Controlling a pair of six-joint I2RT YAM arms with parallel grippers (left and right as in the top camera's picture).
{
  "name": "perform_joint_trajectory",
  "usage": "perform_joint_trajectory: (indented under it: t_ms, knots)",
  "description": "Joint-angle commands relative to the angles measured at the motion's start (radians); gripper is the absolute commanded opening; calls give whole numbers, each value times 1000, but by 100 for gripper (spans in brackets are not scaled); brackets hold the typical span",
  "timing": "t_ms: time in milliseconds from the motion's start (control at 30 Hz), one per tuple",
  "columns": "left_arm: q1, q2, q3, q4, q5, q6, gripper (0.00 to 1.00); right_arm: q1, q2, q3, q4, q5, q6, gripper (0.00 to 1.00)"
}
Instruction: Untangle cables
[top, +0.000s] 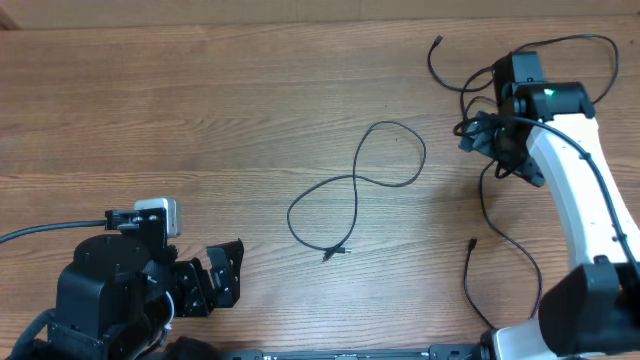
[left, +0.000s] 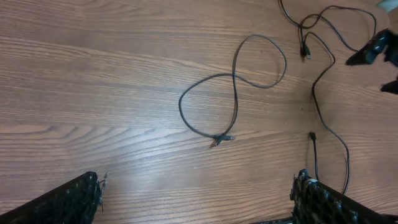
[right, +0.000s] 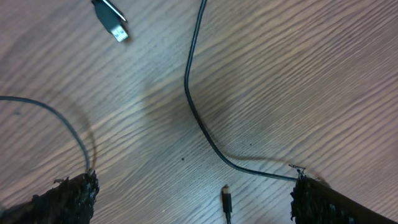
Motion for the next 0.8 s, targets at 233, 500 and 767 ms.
perform_joint_trajectory:
  t_ms: [233, 500, 767]
  knots:
    - [-6, 3, 2, 1, -14, 8, 99, -81, 133, -70, 111, -144, -101, 97]
    - [-7, 3, 2, 1, -14, 8, 100, -155, 145, -156, 212, -179, -101, 100]
    - [-6, 3, 2, 1, -14, 8, 100, -153, 145, -280, 308, -192, -101, 95]
